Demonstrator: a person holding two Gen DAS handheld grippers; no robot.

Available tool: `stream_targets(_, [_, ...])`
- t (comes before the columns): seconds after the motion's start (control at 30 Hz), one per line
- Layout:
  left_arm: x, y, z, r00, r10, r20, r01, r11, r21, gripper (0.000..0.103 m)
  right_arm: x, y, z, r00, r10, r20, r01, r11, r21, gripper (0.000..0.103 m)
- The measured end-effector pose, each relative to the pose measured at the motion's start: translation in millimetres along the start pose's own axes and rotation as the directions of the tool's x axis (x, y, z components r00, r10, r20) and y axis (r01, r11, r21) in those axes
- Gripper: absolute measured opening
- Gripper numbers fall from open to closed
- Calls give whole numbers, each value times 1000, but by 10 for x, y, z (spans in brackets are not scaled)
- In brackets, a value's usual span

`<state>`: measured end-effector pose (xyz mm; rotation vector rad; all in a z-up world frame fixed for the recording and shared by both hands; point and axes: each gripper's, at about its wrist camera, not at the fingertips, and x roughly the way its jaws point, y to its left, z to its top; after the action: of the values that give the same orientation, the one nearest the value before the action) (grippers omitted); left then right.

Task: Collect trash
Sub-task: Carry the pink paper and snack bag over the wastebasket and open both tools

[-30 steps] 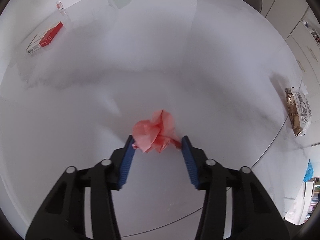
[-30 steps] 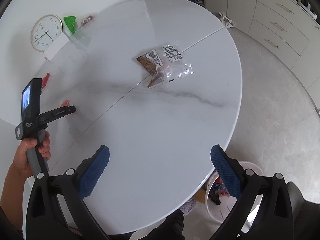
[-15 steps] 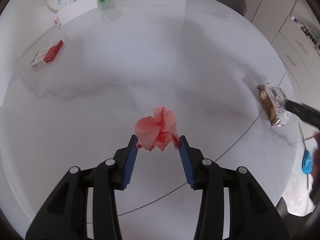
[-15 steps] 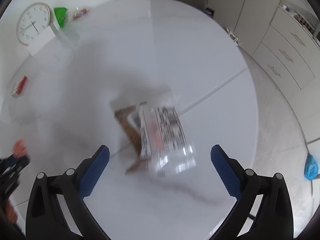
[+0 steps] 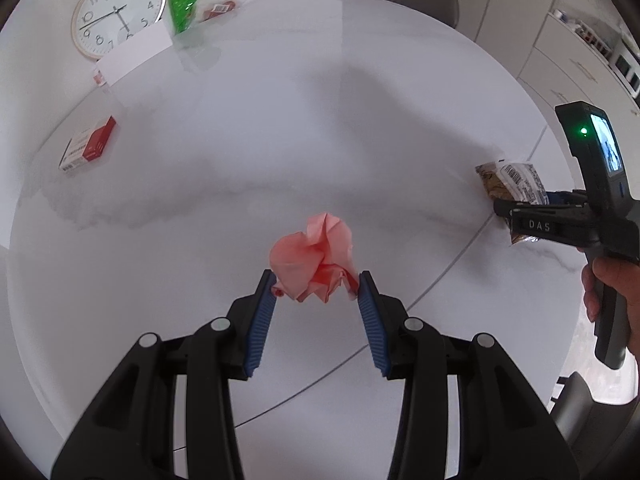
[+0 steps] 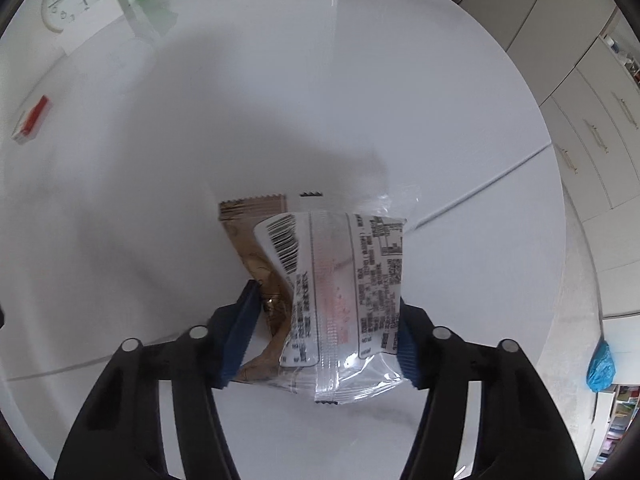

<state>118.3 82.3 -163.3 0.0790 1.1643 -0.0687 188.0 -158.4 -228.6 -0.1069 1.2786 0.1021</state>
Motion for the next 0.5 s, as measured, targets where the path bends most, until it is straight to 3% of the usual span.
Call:
stream_targets(0.13, [-109, -122, -55, 1000, -10, 21, 9, 998, 61, 41, -294, -40, -314, 998, 39, 47, -41, 999, 36, 58])
stream_targets(0.33, [-359, -557, -303, 995, -102, 23, 96, 979, 180, 41, -874, -378, -1187, 987, 108, 122, -129, 976, 178, 58])
stream_targets(0.5, [-528, -1138, -622, 979, -205, -17, 200, 930, 310, 41, -1209, -872, -2154, 991, 50, 127, -88, 945, 314, 59])
